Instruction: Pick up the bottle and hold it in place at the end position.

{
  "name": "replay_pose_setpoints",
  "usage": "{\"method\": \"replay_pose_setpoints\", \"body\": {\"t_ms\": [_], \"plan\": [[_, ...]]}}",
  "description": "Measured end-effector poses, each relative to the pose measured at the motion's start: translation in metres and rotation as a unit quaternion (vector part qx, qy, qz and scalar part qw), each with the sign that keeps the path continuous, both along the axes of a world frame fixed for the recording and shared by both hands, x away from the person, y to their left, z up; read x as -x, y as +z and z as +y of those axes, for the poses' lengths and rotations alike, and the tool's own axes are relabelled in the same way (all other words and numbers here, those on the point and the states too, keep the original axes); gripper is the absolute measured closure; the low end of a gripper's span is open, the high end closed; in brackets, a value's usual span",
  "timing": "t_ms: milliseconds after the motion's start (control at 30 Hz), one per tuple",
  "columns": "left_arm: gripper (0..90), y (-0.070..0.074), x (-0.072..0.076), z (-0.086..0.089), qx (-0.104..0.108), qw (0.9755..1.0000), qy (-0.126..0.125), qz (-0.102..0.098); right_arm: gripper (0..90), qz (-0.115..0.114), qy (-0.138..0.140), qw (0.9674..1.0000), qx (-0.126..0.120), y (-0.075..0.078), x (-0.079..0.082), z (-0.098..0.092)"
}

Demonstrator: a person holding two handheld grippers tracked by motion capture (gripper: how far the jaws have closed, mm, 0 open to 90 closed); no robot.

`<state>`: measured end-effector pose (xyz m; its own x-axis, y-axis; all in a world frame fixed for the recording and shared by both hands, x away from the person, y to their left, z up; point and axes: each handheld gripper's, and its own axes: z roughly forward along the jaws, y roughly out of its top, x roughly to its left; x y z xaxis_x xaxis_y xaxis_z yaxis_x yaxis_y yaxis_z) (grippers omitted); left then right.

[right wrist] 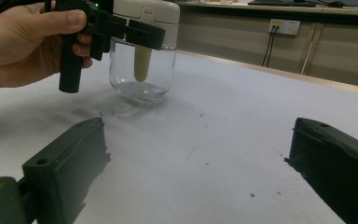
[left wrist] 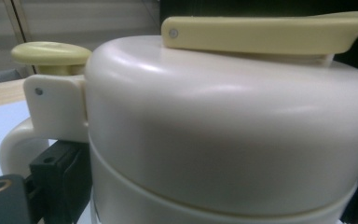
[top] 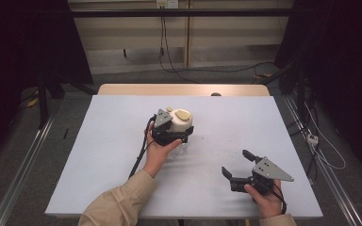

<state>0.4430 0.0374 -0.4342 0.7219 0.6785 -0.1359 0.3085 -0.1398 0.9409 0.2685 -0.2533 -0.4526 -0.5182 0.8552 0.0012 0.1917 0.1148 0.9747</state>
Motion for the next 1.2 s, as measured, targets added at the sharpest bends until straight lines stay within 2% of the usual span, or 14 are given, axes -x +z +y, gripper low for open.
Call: {"method": "replay_pose_setpoints", "body": {"t_ms": [133,400,633,1033,1200], "plan": [[6.2,0.001,-0.001,-0.001,-0.001,1.0000,-0.004,-0.002,3.4,0.000,0.000,1.0000,0.000,0.000,0.000,0.000],[6.2,-0.005,-0.004,-0.005,0.003,1.0000,0.003,0.008,3.4,-0.001,0.000,1.0000,0.000,0.000,0.000,-0.001],[6.3,-0.004,-0.006,-0.010,0.007,1.0000,0.002,0.002,3.4,-0.001,0.000,1.0000,0.000,0.000,0.000,-0.001],[6.3,-0.009,-0.009,-0.014,0.010,0.9999,0.009,0.006,3.4,-0.001,0.001,1.0000,-0.001,0.000,0.000,0.000],[6.2,-0.008,-0.011,-0.016,0.004,0.9999,0.009,0.005,3.4,-0.001,0.001,1.0000,-0.001,0.000,0.000,-0.001]]}}
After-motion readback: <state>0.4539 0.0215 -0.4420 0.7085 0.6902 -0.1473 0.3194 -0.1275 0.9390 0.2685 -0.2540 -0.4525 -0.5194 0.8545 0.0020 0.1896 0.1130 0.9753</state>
